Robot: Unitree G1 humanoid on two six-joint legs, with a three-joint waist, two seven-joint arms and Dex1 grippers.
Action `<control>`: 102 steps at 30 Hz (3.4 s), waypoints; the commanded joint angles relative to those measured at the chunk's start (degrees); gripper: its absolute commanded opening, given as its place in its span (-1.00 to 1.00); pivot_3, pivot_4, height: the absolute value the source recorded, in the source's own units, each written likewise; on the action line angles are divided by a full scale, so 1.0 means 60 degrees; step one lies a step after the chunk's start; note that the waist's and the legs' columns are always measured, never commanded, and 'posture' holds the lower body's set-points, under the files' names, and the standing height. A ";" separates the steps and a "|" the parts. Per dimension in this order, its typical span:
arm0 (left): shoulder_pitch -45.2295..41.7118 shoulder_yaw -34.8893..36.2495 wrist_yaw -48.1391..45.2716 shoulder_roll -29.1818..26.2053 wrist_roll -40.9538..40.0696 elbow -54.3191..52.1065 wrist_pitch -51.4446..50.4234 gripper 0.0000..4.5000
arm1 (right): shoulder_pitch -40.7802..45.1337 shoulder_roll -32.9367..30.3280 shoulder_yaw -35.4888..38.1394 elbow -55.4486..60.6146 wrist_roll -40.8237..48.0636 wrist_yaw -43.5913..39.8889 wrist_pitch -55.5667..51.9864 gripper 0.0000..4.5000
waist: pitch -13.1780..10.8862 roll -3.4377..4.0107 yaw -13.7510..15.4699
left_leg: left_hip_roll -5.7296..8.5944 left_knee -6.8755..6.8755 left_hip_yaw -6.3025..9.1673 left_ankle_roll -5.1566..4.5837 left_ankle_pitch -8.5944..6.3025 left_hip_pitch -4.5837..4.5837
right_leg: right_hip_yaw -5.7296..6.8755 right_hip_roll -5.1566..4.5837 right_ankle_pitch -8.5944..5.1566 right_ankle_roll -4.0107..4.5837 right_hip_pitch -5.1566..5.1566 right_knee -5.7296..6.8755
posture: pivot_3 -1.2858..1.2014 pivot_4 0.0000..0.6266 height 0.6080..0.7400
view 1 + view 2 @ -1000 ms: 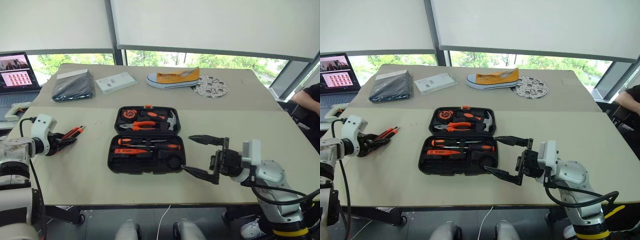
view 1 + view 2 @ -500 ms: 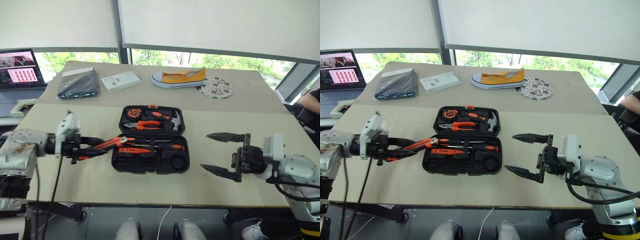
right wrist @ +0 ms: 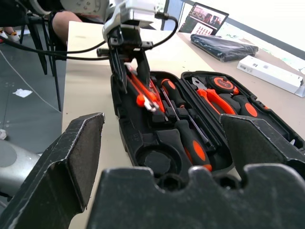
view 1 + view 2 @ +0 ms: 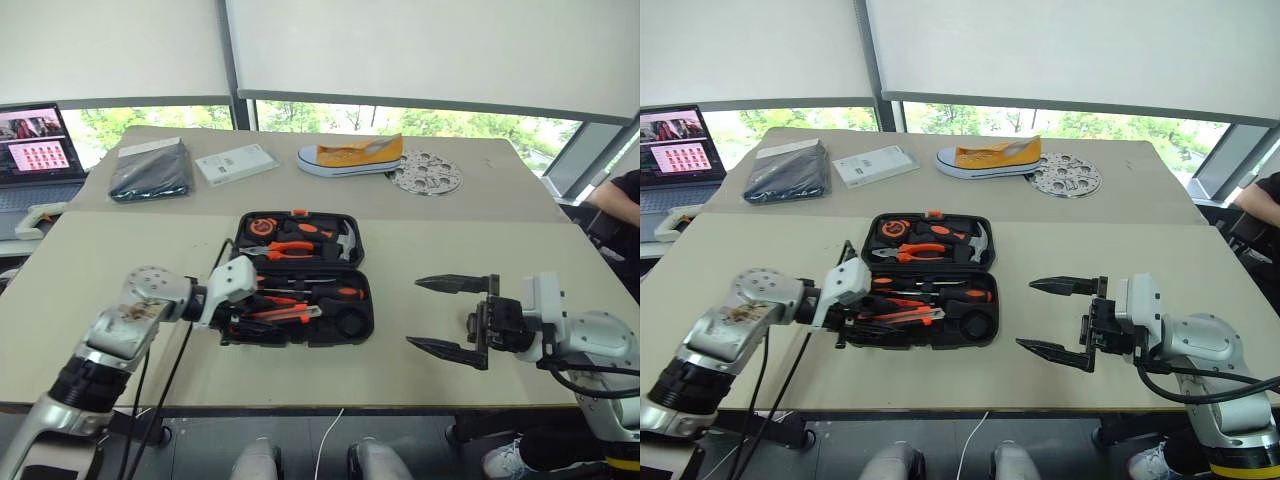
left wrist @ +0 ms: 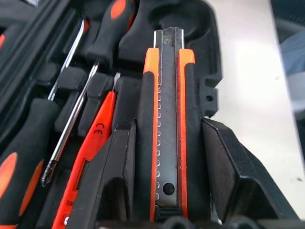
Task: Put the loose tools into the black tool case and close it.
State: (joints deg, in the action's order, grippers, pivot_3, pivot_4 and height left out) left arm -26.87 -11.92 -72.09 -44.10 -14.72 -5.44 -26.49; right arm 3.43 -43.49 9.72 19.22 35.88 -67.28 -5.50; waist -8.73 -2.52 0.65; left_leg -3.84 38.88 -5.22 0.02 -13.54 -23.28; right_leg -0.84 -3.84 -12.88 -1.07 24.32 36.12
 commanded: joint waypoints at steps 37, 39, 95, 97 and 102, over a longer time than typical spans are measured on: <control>0.0176 0.0390 -0.0485 0.1654 0.0082 0.1809 0.4146 -0.86 | -0.0845 0.0696 0.0169 0.0602 -0.0001 0.0885 -0.0042 1.00 | 0.0003 0.0005 0.0005 | -0.0001 0.0008 0.0016 -0.0001 0.0000 0.0000 | -0.0017 0.0018 0.0001 0.0003 -0.0011 0.0002 | 0.03 -0.52 1.00; 0.0345 0.0306 -0.0416 0.1632 0.0193 0.1772 0.4196 -0.96 | -0.0926 0.0715 0.0196 0.0660 0.0043 0.0958 -0.0075 1.00 | 0.0003 0.0004 0.0011 | -0.0001 0.0010 0.0018 -0.0001 0.0000 -0.0001 | -0.0017 0.0018 0.0001 0.0003 -0.0011 0.0003 | 0.03 -0.52 1.00; 0.3204 0.3396 -0.1818 0.1208 -0.4149 -0.0041 0.3569 0.95 | -0.4638 -0.1480 0.3029 0.1637 -0.1062 0.3335 -0.3932 1.00 | 0.0138 0.0146 -0.0172 | 0.0025 -0.0033 0.0054 -0.0010 0.0004 0.0061 | -0.0040 -0.0040 -0.0091 -0.0004 -0.0024 -0.0004 | 0.03 -0.52 1.00; 0.3102 0.3145 -0.2017 0.1256 -0.3975 -0.0139 0.3716 0.95 | -0.3569 -0.2119 0.2381 0.1332 -0.1123 0.3323 -0.4660 1.00 | 0.0137 0.0145 -0.0155 | 0.0026 -0.0035 0.0039 -0.0011 0.0005 0.0042 | -0.0038 -0.0023 -0.0093 -0.0001 -0.0020 -0.0013 | 0.03 -0.52 1.00; 0.2622 0.2634 -0.1829 0.1670 -0.3753 -0.0196 0.3802 0.95 | -0.1447 -0.2830 0.0706 0.0285 -0.1565 0.3206 -0.5691 1.00 | 0.0126 0.0132 0.0008 | 0.0032 -0.0036 0.0039 -0.0028 -0.0005 -0.0006 | -0.0020 -0.0017 -0.0095 0.0004 0.0001 -0.0028 | 0.03 -0.52 1.00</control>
State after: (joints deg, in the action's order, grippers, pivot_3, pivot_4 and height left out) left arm -9.83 4.77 -83.54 -34.49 -37.83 -4.92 -4.14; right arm -7.49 -59.87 16.60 23.01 27.72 -47.79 -37.84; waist -7.98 -1.73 0.70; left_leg -3.65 38.66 -4.98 -0.17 -13.59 -23.33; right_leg -0.94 -3.93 -13.42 -1.05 24.31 35.93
